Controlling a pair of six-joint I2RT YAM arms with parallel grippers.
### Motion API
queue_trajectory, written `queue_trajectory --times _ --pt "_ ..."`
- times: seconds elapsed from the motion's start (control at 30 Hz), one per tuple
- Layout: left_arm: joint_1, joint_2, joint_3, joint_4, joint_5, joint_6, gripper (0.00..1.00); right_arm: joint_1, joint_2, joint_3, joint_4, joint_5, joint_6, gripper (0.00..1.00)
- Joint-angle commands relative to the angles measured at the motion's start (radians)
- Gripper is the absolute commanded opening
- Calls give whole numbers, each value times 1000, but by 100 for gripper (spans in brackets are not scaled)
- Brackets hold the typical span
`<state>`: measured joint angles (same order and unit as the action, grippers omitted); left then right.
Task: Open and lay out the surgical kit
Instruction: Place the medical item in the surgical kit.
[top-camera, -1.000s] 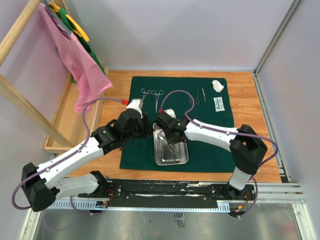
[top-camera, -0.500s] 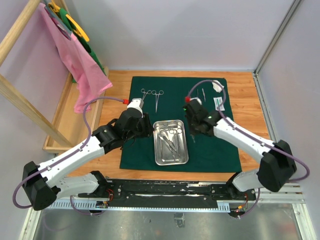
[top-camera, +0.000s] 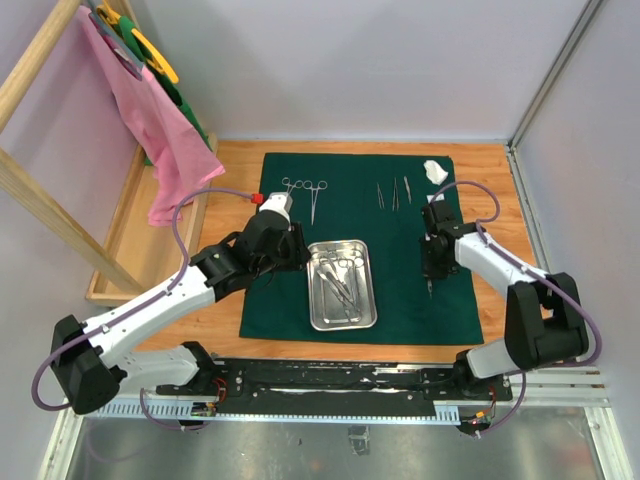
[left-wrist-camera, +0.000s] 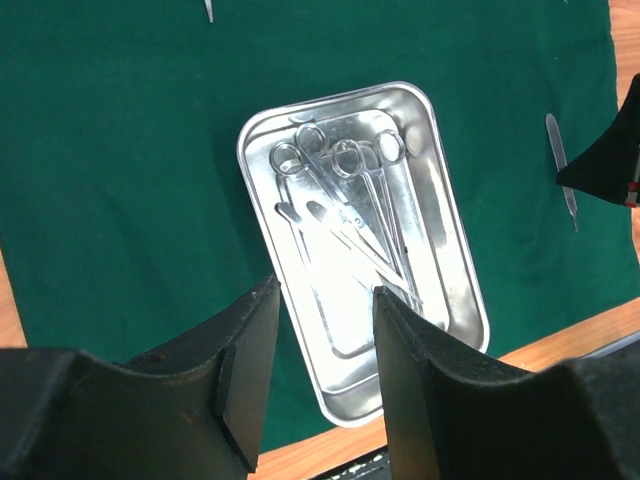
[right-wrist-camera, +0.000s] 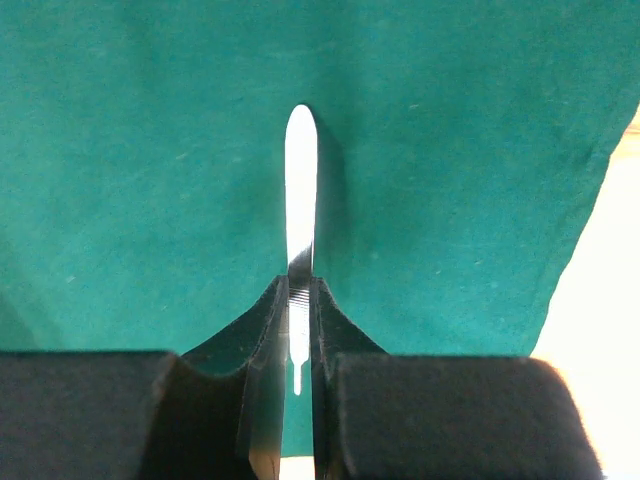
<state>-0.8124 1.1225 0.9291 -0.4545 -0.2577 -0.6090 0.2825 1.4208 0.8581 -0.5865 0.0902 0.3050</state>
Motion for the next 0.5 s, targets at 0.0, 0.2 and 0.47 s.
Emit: queue_trajectory --times 0.0,0.2,0.47 --pt "15 10 40 12 8 34 47 -64 49 -16 20 22 -19 1" --pt "24 10 24 27 23 37 47 -62 90 -34 7 64 -9 3" --pt "24 2 13 30 25 30 47 -16 78 3 -40 97 -3 33"
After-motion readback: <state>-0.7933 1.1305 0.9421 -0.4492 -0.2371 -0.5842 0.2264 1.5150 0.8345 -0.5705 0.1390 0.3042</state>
